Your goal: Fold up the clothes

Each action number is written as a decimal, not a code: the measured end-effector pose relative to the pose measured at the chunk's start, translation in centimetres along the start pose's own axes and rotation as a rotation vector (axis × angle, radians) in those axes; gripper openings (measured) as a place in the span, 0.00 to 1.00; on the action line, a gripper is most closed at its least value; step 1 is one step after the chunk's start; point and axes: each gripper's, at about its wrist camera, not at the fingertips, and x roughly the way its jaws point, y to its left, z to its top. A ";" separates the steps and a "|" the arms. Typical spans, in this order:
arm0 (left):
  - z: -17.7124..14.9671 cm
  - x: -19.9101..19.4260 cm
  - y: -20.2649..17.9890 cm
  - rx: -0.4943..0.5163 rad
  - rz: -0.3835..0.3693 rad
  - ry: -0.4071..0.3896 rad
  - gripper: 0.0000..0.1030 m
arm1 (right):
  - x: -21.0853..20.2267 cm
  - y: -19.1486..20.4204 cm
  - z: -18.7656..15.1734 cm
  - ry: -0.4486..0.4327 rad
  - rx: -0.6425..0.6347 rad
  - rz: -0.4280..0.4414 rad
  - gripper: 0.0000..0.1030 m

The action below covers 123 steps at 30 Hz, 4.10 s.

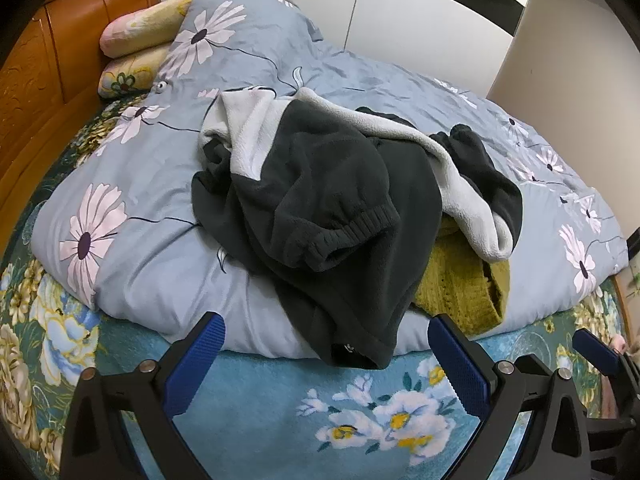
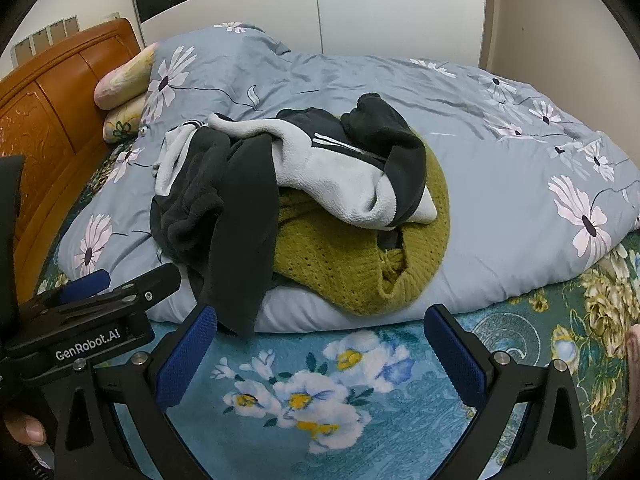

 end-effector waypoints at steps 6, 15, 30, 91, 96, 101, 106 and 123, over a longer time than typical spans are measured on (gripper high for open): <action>0.0 0.1 -0.2 0.000 0.016 0.002 1.00 | 0.4 -0.4 -0.1 0.002 0.005 0.016 1.00; 1.0 1.0 -0.7 0.019 0.060 0.003 1.00 | 0.3 -1.9 -1.3 -0.005 0.023 0.059 1.00; 7.9 8.5 -5.9 0.138 0.161 0.079 0.48 | -9.4 -16.1 -9.8 -0.049 0.305 -0.019 1.00; -11.2 -18.1 23.3 -0.224 0.142 -0.053 0.62 | -10.3 -7.8 -13.6 0.117 0.254 0.100 1.00; -10.2 -15.4 17.4 -0.026 0.068 -0.054 0.72 | -9.2 -7.8 -13.9 0.140 0.277 0.108 1.00; -12.1 -7.6 9.8 0.374 0.076 0.055 0.72 | -9.2 -7.8 -14.3 0.157 0.269 0.109 1.00; -13.1 -1.5 6.9 0.617 0.119 0.156 0.72 | -9.8 -9.1 -15.2 0.161 0.310 0.084 1.00; -12.4 4.4 1.6 0.781 0.311 0.182 0.40 | -11.8 -8.9 -15.5 0.117 0.319 0.074 1.00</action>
